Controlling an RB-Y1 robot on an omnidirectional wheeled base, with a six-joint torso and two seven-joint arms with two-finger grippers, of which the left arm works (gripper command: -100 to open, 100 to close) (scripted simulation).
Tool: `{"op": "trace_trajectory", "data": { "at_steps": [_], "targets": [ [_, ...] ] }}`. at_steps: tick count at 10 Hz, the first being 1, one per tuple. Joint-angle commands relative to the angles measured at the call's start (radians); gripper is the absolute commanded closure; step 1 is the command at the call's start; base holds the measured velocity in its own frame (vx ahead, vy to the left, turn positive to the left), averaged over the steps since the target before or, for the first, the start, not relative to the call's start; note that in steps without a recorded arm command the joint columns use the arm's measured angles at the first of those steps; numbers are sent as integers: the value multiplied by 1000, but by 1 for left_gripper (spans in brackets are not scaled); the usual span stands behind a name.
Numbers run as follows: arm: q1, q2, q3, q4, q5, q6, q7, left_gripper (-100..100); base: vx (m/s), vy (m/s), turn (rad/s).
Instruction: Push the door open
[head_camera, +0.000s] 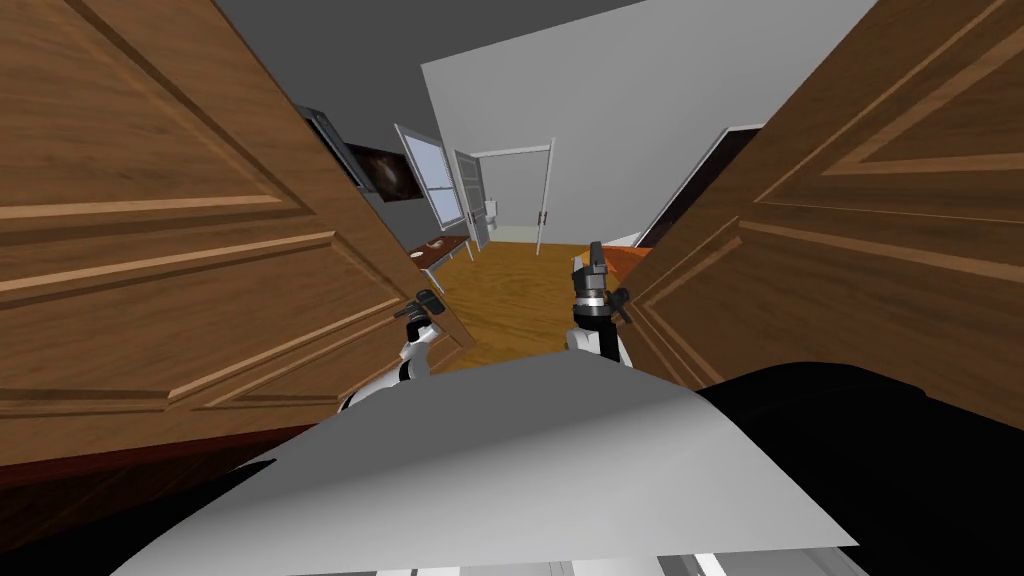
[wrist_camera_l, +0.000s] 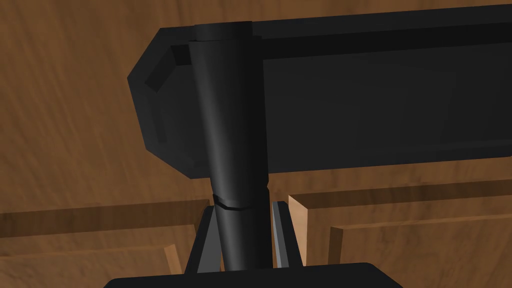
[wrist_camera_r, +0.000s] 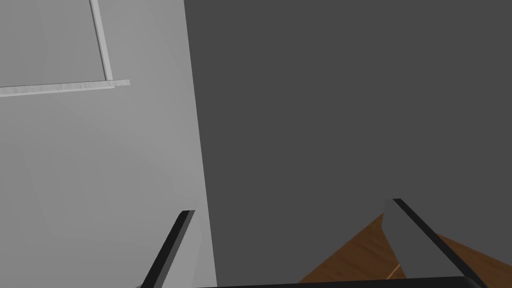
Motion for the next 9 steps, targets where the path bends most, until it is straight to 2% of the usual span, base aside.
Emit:
{"op": "trace_trajectory", "data": {
  "at_steps": [1,3,4,7,8,9],
  "targets": [
    [0,9,19,-1,6,1,-9,100,182,-17,54],
    [3,15,37,-1,12,0,-17,100,182,-19,42],
    [10,5,33,-13,10,6,-17,100,68,-3,29],
    [16,17,74,-18,22,5,-37,100,166,6,35],
    [16,17,74,-18,22,5,-37,100,148,7,34],
    [19,22,94,-18,28,4,-46,100,136,20,32]
  ]
}}
